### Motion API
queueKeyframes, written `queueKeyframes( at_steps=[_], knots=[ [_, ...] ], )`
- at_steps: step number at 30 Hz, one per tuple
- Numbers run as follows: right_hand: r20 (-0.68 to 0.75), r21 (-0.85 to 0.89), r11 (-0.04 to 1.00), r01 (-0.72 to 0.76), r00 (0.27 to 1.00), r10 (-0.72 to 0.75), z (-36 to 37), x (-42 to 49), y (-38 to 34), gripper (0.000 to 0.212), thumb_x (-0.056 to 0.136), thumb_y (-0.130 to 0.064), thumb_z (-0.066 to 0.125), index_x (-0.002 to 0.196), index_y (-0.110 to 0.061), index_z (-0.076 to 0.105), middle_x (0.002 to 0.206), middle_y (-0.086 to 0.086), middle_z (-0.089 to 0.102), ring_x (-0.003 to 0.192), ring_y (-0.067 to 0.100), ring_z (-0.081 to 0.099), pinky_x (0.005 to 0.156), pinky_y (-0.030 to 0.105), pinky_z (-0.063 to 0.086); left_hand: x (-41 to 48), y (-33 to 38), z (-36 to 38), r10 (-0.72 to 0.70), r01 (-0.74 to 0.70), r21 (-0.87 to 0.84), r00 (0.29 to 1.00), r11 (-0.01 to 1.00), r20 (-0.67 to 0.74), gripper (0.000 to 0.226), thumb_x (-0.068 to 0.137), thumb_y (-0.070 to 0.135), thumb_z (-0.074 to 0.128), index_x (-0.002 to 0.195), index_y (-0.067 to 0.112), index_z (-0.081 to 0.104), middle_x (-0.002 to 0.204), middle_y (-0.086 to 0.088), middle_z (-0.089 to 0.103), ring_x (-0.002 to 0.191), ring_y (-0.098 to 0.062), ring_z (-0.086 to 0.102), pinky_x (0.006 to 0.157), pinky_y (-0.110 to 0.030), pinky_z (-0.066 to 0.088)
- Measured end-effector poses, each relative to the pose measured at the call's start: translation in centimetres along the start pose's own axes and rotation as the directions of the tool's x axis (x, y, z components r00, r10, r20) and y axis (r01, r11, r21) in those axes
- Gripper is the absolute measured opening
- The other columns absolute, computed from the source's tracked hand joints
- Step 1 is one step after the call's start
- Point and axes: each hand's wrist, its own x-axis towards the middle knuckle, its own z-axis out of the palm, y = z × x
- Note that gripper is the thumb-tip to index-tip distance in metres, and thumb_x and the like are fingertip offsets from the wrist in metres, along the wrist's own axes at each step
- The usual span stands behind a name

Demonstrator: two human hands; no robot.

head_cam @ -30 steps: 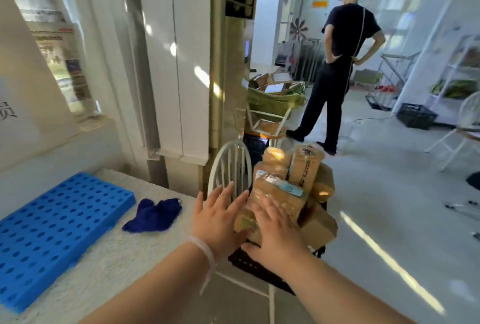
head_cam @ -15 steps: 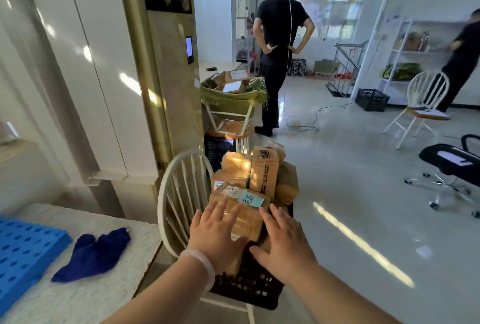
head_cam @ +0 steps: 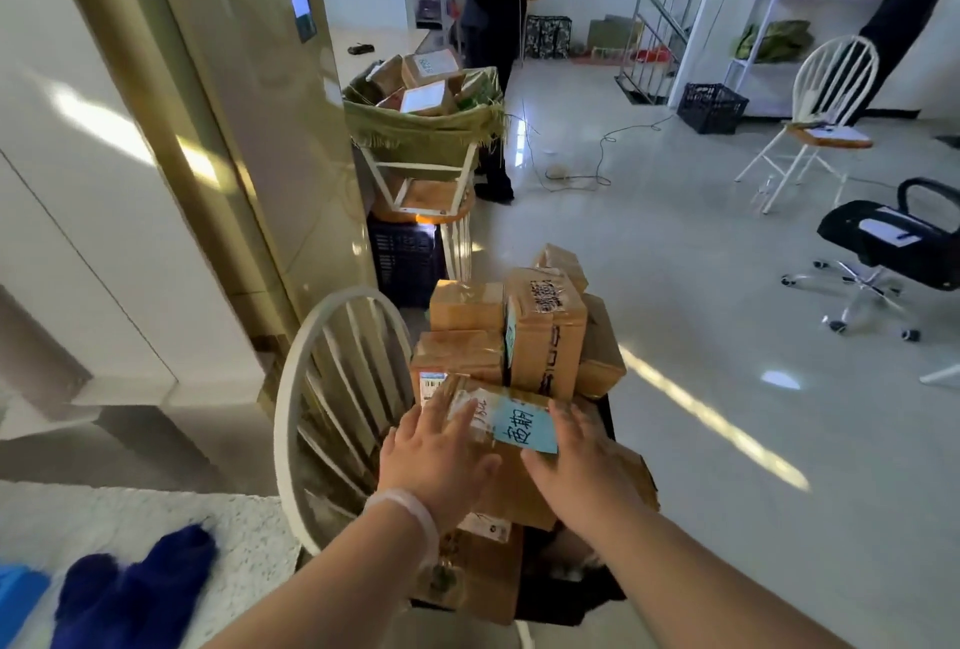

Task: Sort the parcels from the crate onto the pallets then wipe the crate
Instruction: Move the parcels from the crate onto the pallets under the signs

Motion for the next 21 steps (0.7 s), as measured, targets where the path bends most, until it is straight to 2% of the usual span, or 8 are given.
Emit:
queueKeyframes(
  at_steps=[5,7,9,12,15,18,21],
  knots=[
    [0.027,0.15,0.981,-0.12,0.993,0.117,2.0,3.7,-0.6,0.068,0.096,-0.049,0.05,0.153,-0.033,0.015,0.153,-0.002,0.025,0.14,0.022,0.031,0.105,0.044,0.046,4.1,-1.2,1.3,-0.112,0.131,-0.108,0.979,0.985,0.171,0.074,0.087,0.075,0.035,0.151,0.05,0.008,0.164,0.003,-0.003,0.15,-0.032,0.006,0.12,-0.051,0.015],
    [0.01,0.197,0.968,-0.152,0.988,0.153,2.3,4.5,-0.5,0.065,0.097,-0.047,0.05,0.152,-0.033,0.019,0.152,-0.001,0.028,0.14,0.023,0.033,0.106,0.044,0.045,5.1,-1.8,2.0,-0.147,0.193,-0.197,0.963,0.961,0.225,0.071,0.086,0.075,0.038,0.148,0.054,0.011,0.163,0.007,-0.003,0.147,-0.032,0.015,0.117,-0.051,0.026],
    [0.031,0.254,0.946,-0.203,0.979,0.202,2.7,5.0,-0.3,0.062,0.097,-0.044,0.051,0.15,-0.036,0.021,0.146,0.001,0.036,0.133,0.023,0.042,0.099,0.042,0.052,5.6,-2.1,2.5,-0.176,0.248,-0.307,0.954,0.919,0.244,0.069,0.084,0.073,0.044,0.146,0.056,0.018,0.161,0.012,0.001,0.142,-0.03,0.029,0.11,-0.048,0.039],
    [0.128,0.325,0.898,-0.297,0.954,0.27,3.1,5.4,-0.2,0.062,0.099,-0.039,0.05,0.149,-0.041,0.015,0.131,0.002,0.05,0.109,0.019,0.059,0.07,0.03,0.06,5.5,-2.1,2.5,-0.184,0.263,-0.393,0.956,0.881,0.227,0.067,0.085,0.068,0.052,0.145,0.053,0.027,0.158,0.011,0.01,0.136,-0.026,0.036,0.104,-0.043,0.047],
    [0.139,0.368,0.876,-0.311,0.95,0.28,3.0,5.0,-0.3,0.067,0.1,-0.035,0.051,0.153,-0.039,0.011,0.127,0.0,0.052,0.097,0.012,0.054,0.052,0.019,0.048,4.8,-2.4,2.3,-0.174,0.245,-0.435,0.965,0.866,0.197,0.067,0.085,0.065,0.056,0.145,0.051,0.029,0.158,0.011,0.01,0.138,-0.026,0.034,0.106,-0.043,0.046],
    [0.11,0.432,0.854,-0.29,0.957,0.27,2.4,3.6,-0.5,0.069,0.098,-0.033,0.056,0.154,-0.035,0.015,0.116,-0.005,0.049,0.099,0.011,0.054,0.048,0.015,0.043,3.5,-2.4,1.8,-0.177,0.22,-0.498,0.975,0.839,0.133,0.063,0.085,0.063,0.058,0.143,0.05,0.035,0.158,0.011,0.012,0.14,-0.026,0.031,0.107,-0.045,0.044],
    [0.091,0.498,0.824,-0.271,0.961,0.261,1.6,2.0,-0.4,0.073,0.095,-0.03,0.062,0.153,-0.033,0.018,0.113,-0.009,0.045,0.101,0.009,0.052,0.055,0.017,0.049,1.9,-1.8,1.3,-0.204,0.188,-0.566,0.978,0.803,0.036,0.06,0.084,0.058,0.064,0.139,0.048,0.043,0.157,0.011,0.017,0.14,-0.023,0.032,0.109,-0.046,0.043]
  ],
)
